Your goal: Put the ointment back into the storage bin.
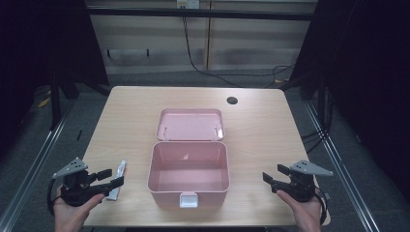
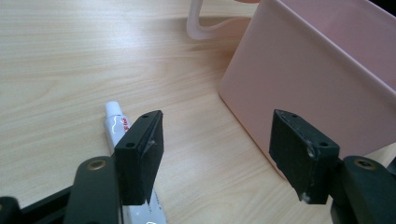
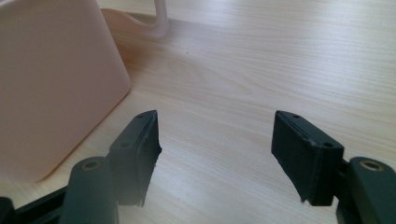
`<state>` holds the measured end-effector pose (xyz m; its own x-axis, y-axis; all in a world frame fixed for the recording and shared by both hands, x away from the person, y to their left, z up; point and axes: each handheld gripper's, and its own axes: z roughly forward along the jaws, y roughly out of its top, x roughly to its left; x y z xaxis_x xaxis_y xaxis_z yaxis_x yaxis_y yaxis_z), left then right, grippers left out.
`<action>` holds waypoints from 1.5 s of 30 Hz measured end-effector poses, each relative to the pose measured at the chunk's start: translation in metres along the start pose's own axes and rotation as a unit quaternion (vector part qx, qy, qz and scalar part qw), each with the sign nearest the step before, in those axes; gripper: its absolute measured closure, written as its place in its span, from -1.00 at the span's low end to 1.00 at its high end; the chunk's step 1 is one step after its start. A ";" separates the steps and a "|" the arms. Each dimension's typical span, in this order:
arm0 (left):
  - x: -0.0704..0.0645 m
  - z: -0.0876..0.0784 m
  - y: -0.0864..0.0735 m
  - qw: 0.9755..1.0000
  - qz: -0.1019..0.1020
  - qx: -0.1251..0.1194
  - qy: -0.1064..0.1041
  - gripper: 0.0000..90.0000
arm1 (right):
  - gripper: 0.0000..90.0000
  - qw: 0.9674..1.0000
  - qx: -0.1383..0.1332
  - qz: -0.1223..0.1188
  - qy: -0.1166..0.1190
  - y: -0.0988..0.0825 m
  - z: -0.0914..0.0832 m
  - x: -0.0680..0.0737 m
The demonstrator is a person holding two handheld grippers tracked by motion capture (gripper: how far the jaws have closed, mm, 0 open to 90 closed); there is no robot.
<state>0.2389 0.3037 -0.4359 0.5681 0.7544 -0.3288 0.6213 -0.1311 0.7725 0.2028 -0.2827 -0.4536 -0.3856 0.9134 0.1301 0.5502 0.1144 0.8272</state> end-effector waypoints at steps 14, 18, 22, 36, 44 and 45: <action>-0.003 -0.005 0.005 1.000 0.018 0.017 0.003 -0.06 | -0.29 0.999 -0.019 0.009 0.028 0.001 -0.004 0.006; -0.003 -0.009 0.008 0.999 0.026 0.024 -0.002 -0.01 | -0.28 0.999 -0.006 0.016 0.032 -0.001 -0.003 0.007; -0.001 -0.011 0.011 0.999 0.015 0.028 -0.002 -0.01 | -0.26 0.999 -0.012 0.020 0.033 -0.001 -0.004 0.007; -0.002 0.000 0.023 0.996 0.032 0.085 0.014 0.17 | -0.24 0.999 -0.013 0.017 0.036 -0.001 -0.004 0.008; 0.013 0.012 0.032 0.991 -0.001 0.131 0.015 0.28 | -0.26 0.999 -0.009 0.017 0.042 -0.001 -0.002 0.010; 0.015 0.014 0.033 0.990 0.000 0.138 0.018 0.25 | -0.26 0.999 -0.009 0.017 0.043 -0.001 -0.002 0.010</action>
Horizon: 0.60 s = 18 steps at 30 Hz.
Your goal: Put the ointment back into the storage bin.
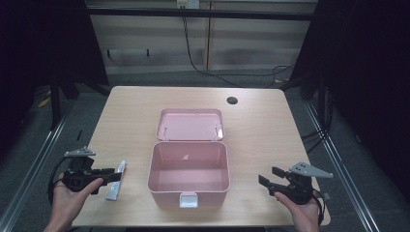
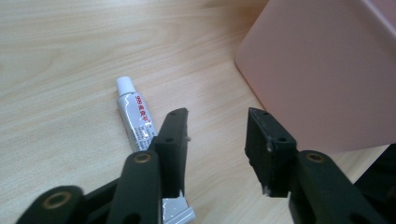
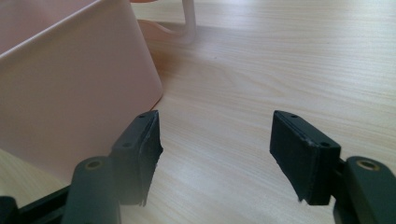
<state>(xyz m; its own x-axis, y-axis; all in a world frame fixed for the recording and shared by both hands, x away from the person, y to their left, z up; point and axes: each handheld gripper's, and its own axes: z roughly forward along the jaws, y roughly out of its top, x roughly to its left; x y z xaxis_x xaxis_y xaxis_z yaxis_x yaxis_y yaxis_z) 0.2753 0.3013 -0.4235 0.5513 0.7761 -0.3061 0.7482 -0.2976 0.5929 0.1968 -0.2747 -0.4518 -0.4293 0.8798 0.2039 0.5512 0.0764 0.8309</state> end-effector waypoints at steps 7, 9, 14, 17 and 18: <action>0.010 0.007 0.003 0.999 -0.005 0.027 0.022 0.24 | -0.27 1.000 0.000 0.003 0.003 0.000 0.000 -0.001; 0.013 0.010 0.005 0.999 -0.008 0.033 0.014 0.24 | -0.27 1.000 0.002 0.000 0.004 0.000 0.001 -0.001; 0.019 0.018 0.007 0.998 -0.009 0.054 0.024 0.29 | -0.27 1.000 0.007 0.001 0.003 0.000 0.002 -0.001; 0.019 0.022 0.008 0.997 -0.007 0.071 0.027 0.32 | -0.28 1.000 0.011 0.001 0.002 -0.001 0.002 -0.001; 0.019 0.022 0.008 0.997 -0.007 0.071 0.027 0.32 | -0.28 1.000 0.011 0.001 0.002 -0.001 0.002 -0.001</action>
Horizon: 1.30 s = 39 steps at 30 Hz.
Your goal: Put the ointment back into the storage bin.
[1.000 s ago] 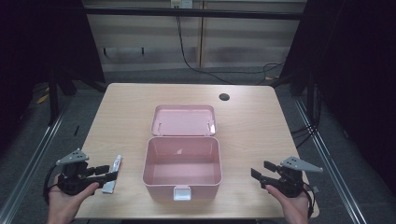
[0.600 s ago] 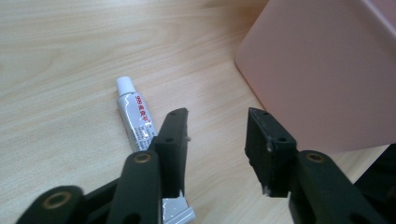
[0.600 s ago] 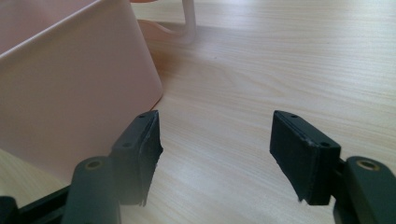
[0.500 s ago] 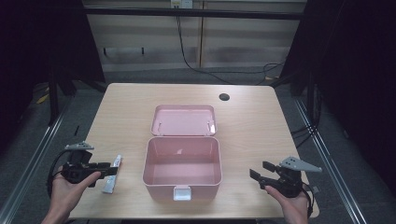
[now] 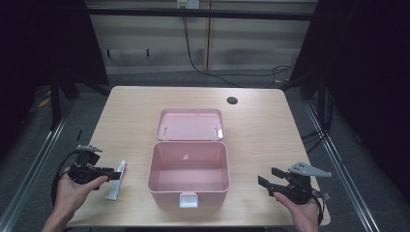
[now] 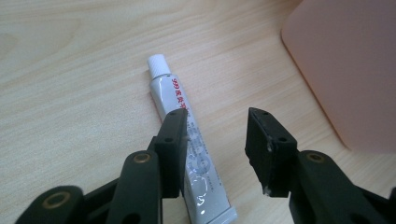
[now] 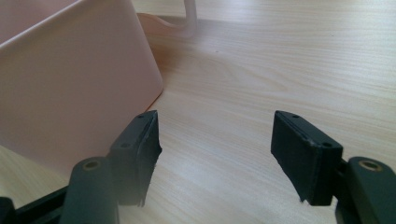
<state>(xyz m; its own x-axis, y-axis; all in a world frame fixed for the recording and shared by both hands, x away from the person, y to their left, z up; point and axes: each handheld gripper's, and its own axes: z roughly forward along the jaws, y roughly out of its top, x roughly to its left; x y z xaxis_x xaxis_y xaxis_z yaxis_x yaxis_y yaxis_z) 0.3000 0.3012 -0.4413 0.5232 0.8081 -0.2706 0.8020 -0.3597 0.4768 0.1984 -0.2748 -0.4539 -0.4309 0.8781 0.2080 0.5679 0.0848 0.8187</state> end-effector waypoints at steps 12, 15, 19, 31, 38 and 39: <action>0.005 0.019 0.007 0.999 0.003 0.046 0.014 0.33 | -0.29 1.000 0.002 -0.001 0.003 0.000 0.001 0.000; 0.004 0.022 0.008 0.998 0.005 0.057 0.016 0.30 | -0.29 1.000 0.002 -0.001 0.006 0.000 0.001 0.000; 0.005 0.026 0.010 0.997 0.006 0.071 0.034 0.30 | -0.29 1.000 0.002 -0.001 0.008 0.000 0.001 0.001; 0.007 0.037 0.011 0.994 0.010 0.095 0.047 0.48 | -0.30 1.000 0.004 0.000 0.012 0.000 0.002 0.000; 0.000 0.039 0.012 0.992 0.035 0.104 0.065 0.48 | -0.30 1.000 0.005 -0.003 0.011 0.000 0.003 0.001; -0.001 0.039 0.012 0.991 0.041 0.105 0.070 0.48 | -0.30 1.000 0.006 -0.002 0.012 0.000 0.002 0.001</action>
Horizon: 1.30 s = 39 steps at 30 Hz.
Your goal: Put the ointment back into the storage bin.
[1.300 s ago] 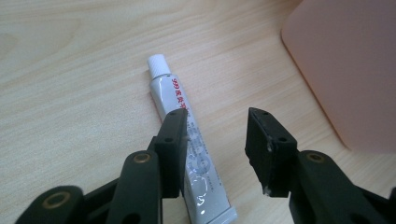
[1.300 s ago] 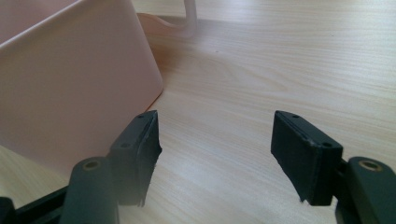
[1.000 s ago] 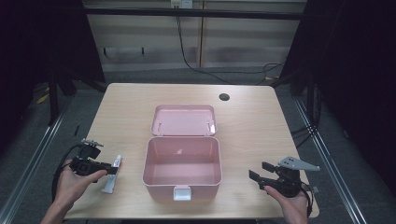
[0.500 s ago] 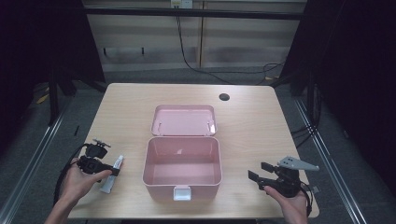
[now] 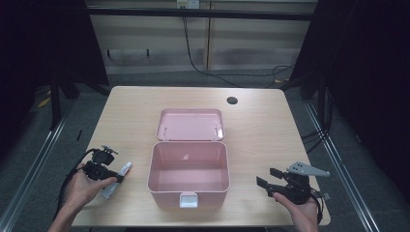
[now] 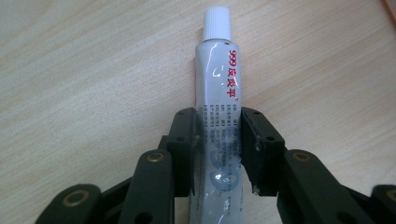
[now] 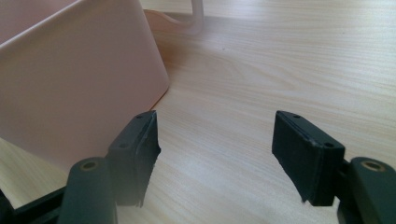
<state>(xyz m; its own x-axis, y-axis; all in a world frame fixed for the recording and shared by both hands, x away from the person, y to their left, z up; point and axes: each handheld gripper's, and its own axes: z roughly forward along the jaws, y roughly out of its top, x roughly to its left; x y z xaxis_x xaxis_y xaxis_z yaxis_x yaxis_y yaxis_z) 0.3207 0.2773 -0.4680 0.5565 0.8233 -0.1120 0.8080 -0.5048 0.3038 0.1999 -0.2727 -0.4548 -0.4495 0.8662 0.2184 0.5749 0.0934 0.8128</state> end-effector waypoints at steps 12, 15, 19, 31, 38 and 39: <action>-0.009 0.002 0.010 0.999 0.025 0.035 0.027 0.53 | -0.30 1.000 0.003 -0.001 0.001 0.000 0.001 0.000; -0.004 0.002 0.009 0.999 0.014 0.028 0.011 0.55 | -0.30 1.000 0.003 0.000 0.001 0.000 0.001 0.000; 0.004 -0.002 0.006 1.000 0.003 0.016 -0.019 0.59 | -0.30 1.000 0.003 0.000 0.001 0.000 0.001 0.000; 0.009 -0.011 0.002 0.998 -0.014 -0.004 -0.053 0.59 | -0.30 1.000 0.000 -0.001 0.004 0.000 0.000 0.000; 0.009 -0.023 -0.001 0.994 -0.006 -0.030 -0.101 0.59 | -0.30 1.000 0.001 -0.001 0.005 0.001 0.000 0.001; 0.009 -0.024 -0.002 0.994 -0.004 -0.030 -0.101 0.59 | -0.30 1.000 0.001 -0.001 0.005 0.000 0.000 0.001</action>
<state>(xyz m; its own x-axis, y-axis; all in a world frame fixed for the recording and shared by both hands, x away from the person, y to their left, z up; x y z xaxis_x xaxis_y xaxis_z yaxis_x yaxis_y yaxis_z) 0.3197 0.2915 -0.4467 0.5821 0.7555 -0.3006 0.8031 -0.4763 0.3580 0.1998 -0.2721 -0.4542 -0.4571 0.8611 0.2227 0.5759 0.0958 0.8119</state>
